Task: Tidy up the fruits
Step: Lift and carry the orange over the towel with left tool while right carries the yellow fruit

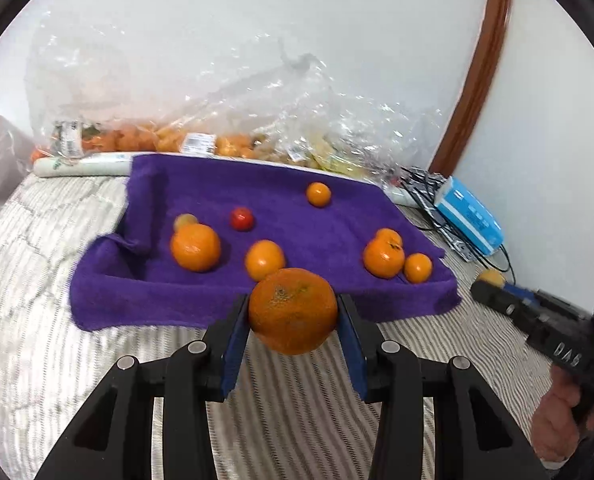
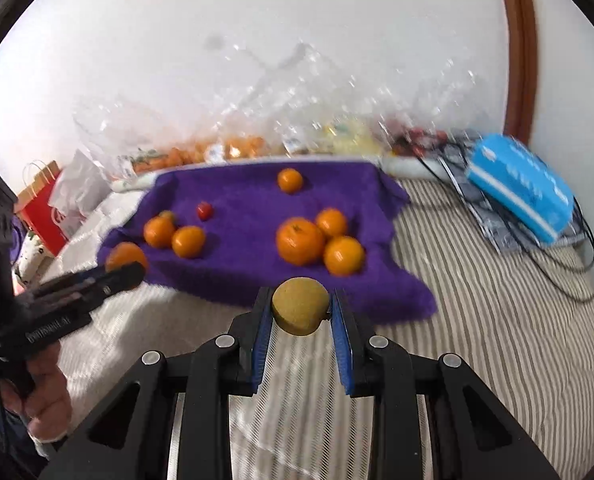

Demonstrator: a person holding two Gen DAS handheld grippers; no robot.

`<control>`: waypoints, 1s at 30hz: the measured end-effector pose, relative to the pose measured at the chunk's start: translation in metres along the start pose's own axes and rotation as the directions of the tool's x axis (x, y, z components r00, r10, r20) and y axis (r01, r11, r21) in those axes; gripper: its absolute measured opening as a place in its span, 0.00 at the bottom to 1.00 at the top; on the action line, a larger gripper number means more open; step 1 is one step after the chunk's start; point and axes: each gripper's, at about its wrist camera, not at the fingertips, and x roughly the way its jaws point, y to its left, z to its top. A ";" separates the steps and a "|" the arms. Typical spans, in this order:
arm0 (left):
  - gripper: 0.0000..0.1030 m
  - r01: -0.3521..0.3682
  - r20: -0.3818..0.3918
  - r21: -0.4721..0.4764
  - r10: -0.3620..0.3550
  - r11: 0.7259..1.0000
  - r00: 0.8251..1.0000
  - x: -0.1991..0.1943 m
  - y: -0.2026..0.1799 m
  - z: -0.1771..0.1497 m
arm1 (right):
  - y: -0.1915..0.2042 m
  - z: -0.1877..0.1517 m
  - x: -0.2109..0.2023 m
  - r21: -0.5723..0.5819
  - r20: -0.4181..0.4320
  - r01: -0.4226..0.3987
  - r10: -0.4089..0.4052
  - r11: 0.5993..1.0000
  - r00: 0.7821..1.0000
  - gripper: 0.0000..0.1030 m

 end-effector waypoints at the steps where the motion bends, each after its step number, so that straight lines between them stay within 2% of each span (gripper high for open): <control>1: 0.40 -0.010 0.002 0.001 0.010 1.000 1.000 -0.003 0.003 0.003 | 0.004 0.006 -0.001 -0.003 0.009 -0.007 0.007 1.000 1.000 0.28; 11: 0.40 -0.054 0.076 -0.002 0.054 0.999 0.996 -0.021 0.018 0.052 | 0.032 0.055 0.009 -0.025 0.064 -0.064 0.065 0.998 0.996 0.28; 16: 0.40 -0.064 0.101 -0.025 0.066 0.998 0.993 -0.013 0.025 0.073 | 0.041 0.077 0.016 -0.042 0.102 -0.068 0.072 0.997 0.992 0.28; 21: 0.40 -0.068 0.099 -0.034 0.071 0.997 0.992 0.002 0.029 0.089 | 0.043 0.091 0.031 -0.049 0.106 -0.072 0.077 0.996 0.991 0.28; 26: 0.40 -0.070 0.085 -0.047 0.074 0.996 0.994 0.023 0.035 0.086 | 0.040 0.090 0.051 -0.044 0.091 -0.071 0.075 0.996 0.993 0.28; 30: 0.40 -0.060 0.043 -0.084 0.063 0.995 0.997 0.036 0.047 0.077 | 0.031 0.081 0.072 -0.021 0.054 -0.091 0.092 0.996 0.994 0.28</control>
